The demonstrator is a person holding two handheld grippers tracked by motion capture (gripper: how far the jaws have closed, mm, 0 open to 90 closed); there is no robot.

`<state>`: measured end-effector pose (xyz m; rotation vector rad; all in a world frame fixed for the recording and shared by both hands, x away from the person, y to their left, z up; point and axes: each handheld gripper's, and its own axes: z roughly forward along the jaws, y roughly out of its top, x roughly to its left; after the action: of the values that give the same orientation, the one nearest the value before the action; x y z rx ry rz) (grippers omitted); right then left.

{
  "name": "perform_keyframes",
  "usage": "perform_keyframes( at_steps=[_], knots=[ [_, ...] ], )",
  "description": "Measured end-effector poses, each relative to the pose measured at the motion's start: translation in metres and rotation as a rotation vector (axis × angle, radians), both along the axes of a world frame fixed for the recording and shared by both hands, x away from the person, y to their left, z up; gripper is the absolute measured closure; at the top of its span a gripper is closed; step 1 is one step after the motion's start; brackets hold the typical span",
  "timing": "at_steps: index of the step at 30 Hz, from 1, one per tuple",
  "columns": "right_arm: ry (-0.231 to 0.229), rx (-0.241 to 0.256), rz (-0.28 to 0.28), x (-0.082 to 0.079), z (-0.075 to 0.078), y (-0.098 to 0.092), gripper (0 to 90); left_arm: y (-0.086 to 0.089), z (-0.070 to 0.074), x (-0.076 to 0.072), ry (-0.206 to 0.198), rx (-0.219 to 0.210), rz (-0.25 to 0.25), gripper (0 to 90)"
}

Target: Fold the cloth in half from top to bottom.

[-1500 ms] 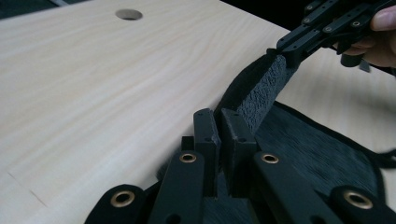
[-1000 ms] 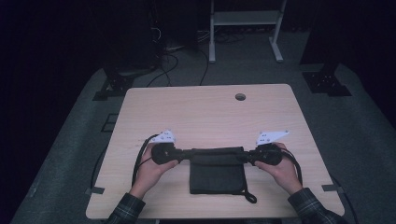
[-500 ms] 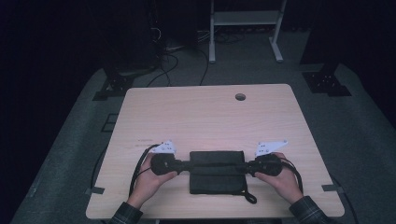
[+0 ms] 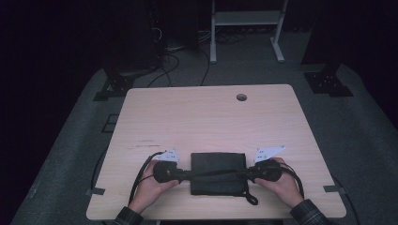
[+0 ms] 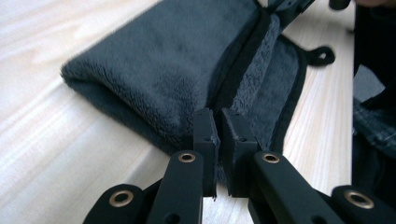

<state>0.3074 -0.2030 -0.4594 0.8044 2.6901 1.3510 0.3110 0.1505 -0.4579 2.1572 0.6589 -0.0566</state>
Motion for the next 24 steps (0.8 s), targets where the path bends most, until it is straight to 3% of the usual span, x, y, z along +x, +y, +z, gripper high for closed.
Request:
perform_keyframes(
  at_steps=[4, 7, 8, 9, 13, 15, 19, 24],
  knots=[
    [0.010, -0.016, 0.007, -0.002, -0.005, 0.001, 80.5, -0.001, -0.004, -0.001, 0.011, 0.017, 0.002, 82.9],
    [0.003, -0.010, 0.011, -0.002, -0.004, 0.000, 77.1, 0.000, -0.003, -0.003, 0.002, 0.019, 0.006, 74.7],
    [-0.001, 0.011, 0.020, -0.004, 0.001, -0.002, 71.6, 0.001, -0.001, -0.004, -0.003, 0.014, 0.005, 71.4],
    [-0.003, 0.027, 0.017, -0.005, 0.003, -0.003, 71.0, 0.003, 0.006, -0.006, -0.029, 0.001, 0.005, 68.8],
    [-0.028, 0.072, 0.015, -0.006, 0.013, -0.008, 71.0, 0.005, 0.017, -0.007, -0.059, -0.030, 0.009, 67.3],
    [-0.036, 0.091, 0.002, -0.002, 0.018, -0.008, 75.6, 0.003, 0.024, -0.002, -0.088, -0.050, 0.018, 68.8],
    [-0.023, 0.064, -0.003, 0.007, 0.013, -0.004, 83.1, -0.003, 0.021, 0.006, -0.089, -0.050, 0.025, 76.6],
    [0.015, 0.008, 0.057, 0.007, 0.001, 0.010, 87.5, -0.016, 0.008, 0.005, -0.052, -0.014, -0.017, 79.6]
  ],
)
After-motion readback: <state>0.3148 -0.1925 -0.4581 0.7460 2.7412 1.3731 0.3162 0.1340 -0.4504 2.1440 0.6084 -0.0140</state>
